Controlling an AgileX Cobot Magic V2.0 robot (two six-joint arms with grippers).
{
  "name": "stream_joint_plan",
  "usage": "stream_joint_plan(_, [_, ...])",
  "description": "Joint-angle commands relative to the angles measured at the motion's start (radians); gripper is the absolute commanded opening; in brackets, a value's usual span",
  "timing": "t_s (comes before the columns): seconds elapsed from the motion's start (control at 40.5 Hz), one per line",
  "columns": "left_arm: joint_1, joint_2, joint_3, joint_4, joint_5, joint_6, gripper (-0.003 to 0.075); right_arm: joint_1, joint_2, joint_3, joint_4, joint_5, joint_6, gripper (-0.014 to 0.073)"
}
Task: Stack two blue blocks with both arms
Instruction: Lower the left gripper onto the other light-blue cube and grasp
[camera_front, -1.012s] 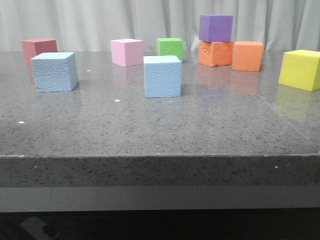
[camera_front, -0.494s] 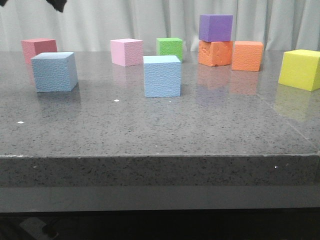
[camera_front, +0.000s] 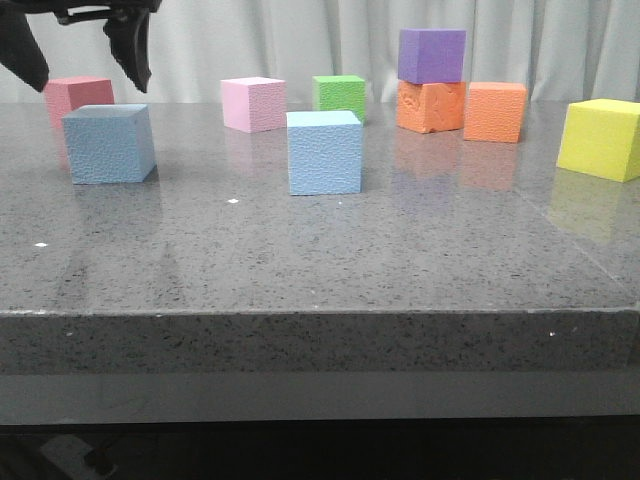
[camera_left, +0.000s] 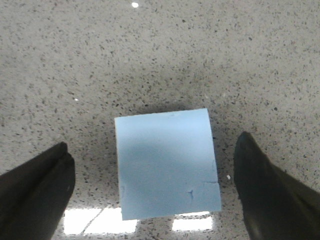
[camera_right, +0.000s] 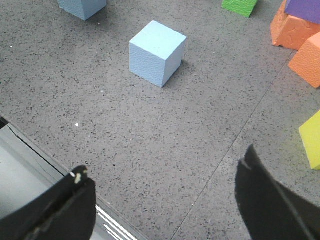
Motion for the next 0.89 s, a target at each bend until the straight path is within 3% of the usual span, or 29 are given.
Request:
stream_joint_plan(0.0, [0.000,-0.031,-0.035,-0.013,-0.053,-0.010,0.0628,0.001,-0.009,-0.026,0.000,-0.066,-0.012,0.0585])
stream_joint_plan(0.37, [0.000,0.056,-0.035,-0.027,-0.094,-0.012,0.0614,0.001,-0.009,-0.026,0.000,-0.066,-0.012,0.0585])
stream_joint_plan(0.666, [0.000,0.076,-0.035,-0.025,-0.096,-0.014,0.0384,0.001,-0.009,-0.026,0.000,-0.066,-0.012,0.0585])
stream_joint_plan(0.864, [0.000,0.076,-0.068,-0.019,-0.044,0.035,0.0369,0.001,-0.009,-0.026,0.000,-0.065,-0.012,0.0585])
